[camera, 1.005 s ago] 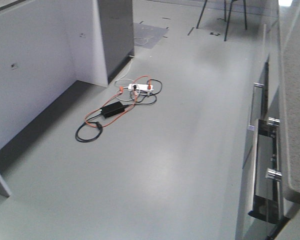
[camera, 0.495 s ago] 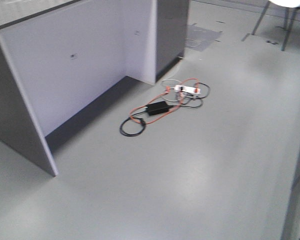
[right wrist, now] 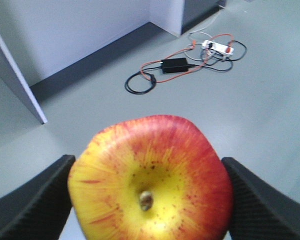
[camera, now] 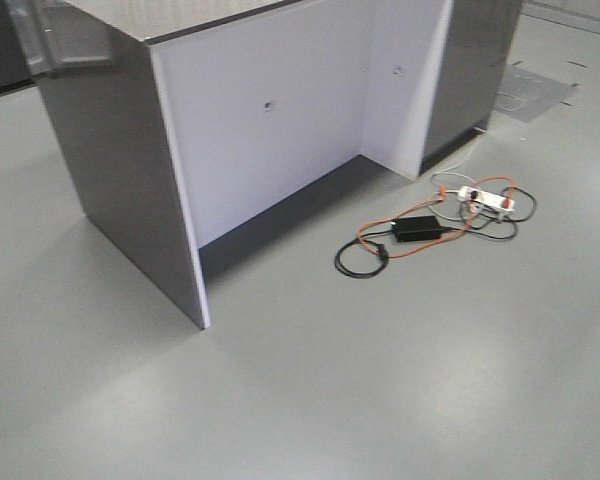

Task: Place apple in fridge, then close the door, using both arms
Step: 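Drive the base away from the counter, holding the apple in the right gripper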

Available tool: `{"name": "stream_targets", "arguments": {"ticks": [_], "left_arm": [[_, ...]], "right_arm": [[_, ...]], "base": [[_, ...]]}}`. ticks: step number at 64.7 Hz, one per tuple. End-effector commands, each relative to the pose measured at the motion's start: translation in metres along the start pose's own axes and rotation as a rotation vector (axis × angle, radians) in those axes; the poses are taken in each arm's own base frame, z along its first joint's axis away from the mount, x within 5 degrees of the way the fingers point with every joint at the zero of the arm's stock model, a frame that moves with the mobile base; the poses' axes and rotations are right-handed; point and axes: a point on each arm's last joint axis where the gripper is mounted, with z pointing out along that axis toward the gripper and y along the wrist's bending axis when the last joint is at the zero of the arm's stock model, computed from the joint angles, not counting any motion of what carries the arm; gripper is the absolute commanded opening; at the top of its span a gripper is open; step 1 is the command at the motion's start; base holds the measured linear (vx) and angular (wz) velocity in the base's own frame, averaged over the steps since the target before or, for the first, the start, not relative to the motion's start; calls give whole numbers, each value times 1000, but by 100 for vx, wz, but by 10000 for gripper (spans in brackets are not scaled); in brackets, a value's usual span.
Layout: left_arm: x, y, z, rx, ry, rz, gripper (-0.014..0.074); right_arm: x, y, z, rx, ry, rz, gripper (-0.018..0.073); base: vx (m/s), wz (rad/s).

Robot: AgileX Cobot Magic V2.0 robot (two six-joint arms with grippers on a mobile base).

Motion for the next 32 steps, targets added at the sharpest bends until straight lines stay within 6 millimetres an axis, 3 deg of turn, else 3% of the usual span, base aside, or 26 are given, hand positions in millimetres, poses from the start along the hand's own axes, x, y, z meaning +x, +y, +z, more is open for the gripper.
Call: {"name": "stream_targets", "arguments": {"ticks": [1, 32], "left_arm": [[-1, -1, 1, 19, -60, 1, -5], [-1, -1, 1, 19, -60, 1, -5]], "right_arm": [[-14, 0, -6, 6, -102, 0, 132], [-14, 0, -6, 6, -102, 0, 132]], "base": [[3, 36], [3, 38]]}}
